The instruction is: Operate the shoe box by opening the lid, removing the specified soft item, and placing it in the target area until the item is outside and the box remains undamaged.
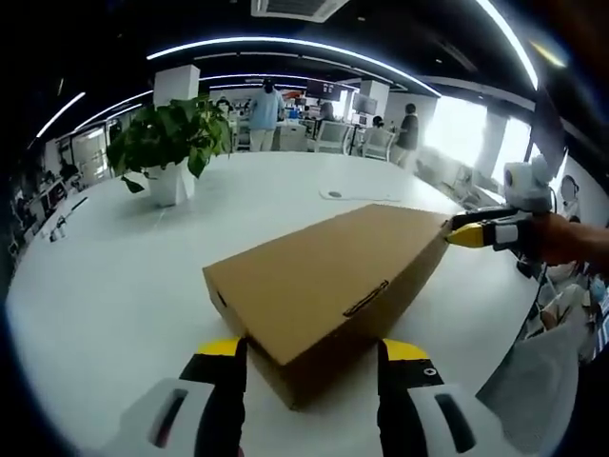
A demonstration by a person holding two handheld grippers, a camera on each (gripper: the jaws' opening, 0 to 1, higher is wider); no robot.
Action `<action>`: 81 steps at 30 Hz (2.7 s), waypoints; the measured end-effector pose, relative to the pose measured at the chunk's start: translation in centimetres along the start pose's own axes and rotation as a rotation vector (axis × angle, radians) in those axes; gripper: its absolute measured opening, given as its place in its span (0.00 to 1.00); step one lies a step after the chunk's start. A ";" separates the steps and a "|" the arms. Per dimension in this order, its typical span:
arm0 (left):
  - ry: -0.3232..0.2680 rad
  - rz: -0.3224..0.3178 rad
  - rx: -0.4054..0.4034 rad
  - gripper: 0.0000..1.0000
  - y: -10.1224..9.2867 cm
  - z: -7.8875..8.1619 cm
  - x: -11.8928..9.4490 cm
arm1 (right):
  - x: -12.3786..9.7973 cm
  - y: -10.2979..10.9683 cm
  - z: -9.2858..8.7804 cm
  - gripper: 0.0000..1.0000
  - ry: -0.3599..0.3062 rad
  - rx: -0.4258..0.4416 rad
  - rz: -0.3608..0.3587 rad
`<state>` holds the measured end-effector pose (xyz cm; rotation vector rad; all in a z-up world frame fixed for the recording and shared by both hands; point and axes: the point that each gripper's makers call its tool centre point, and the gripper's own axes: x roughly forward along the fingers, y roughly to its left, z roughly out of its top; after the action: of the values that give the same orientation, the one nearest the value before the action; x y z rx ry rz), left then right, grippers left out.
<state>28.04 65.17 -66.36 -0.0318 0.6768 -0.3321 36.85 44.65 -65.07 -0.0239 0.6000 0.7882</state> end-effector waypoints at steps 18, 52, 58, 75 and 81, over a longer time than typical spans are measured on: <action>-0.031 0.028 0.022 0.51 0.8 2.0 -0.5 | 0.0 -0.3 3.3 0.39 -0.044 0.017 -0.003; -0.139 0.175 0.009 0.26 3.9 5.7 -1.2 | 0.8 -0.9 8.9 0.39 -0.121 0.004 -0.003; -0.163 0.197 -0.026 0.19 4.7 6.2 -1.4 | 0.9 -0.8 9.6 0.39 -0.134 -0.004 -0.003; -0.161 0.283 0.010 0.07 6.2 7.7 -1.4 | 1.6 -1.3 11.7 0.38 -0.166 0.026 0.004; -0.155 0.286 0.011 0.06 6.5 8.1 -1.4 | 1.9 -1.5 12.3 0.39 -0.177 0.042 0.021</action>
<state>33.95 71.15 -60.04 0.0490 0.5168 -0.0575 44.99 47.74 -56.07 0.0901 0.4491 0.7884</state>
